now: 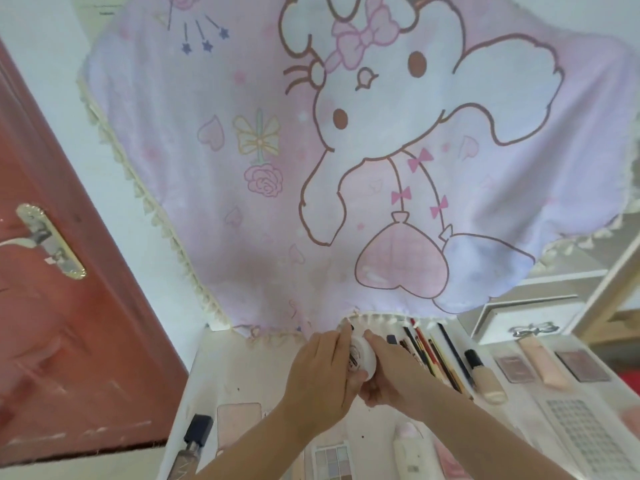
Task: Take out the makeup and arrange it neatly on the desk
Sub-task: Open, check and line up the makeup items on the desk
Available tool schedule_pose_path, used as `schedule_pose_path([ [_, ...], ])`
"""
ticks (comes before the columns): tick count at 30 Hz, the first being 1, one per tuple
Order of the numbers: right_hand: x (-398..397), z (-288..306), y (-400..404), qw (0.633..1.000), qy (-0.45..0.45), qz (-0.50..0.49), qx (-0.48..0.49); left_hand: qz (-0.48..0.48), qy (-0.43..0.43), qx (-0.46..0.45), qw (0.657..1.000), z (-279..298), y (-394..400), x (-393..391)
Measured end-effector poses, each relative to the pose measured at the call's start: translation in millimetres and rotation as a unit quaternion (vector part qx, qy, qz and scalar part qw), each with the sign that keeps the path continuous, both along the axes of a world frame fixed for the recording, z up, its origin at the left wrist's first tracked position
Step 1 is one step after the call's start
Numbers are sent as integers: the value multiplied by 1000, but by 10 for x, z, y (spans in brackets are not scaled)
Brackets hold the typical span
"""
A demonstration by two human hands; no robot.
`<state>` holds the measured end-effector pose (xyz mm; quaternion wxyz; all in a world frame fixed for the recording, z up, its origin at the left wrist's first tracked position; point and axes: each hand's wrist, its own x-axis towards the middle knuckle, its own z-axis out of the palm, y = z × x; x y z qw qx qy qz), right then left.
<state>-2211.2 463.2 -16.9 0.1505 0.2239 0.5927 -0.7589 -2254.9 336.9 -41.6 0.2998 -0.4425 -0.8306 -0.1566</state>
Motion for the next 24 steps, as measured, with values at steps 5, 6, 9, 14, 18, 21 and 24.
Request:
schedule_pose_path([
  [5,42,-69,-47,998,-29,-44,16,-28,-14,35,999,7,49,45],
  [6,50,-87,-56,998,-40,-52,24,-32,-17,38,999,7,54,55],
  [9,77,-146,-90,995,-67,-48,50,-60,-33,60,996,-17,61,82],
  [14,113,-201,-106,993,-83,-47,67,-89,-63,84,990,-52,88,81],
  [18,141,-182,-85,992,-81,-52,80,-76,-79,72,991,-49,128,133],
  [21,149,-197,-81,991,-74,-56,94,-64,-107,69,990,-76,157,157],
  [24,145,-196,-79,990,-51,-64,115,-50,-224,103,968,-83,213,185],
])
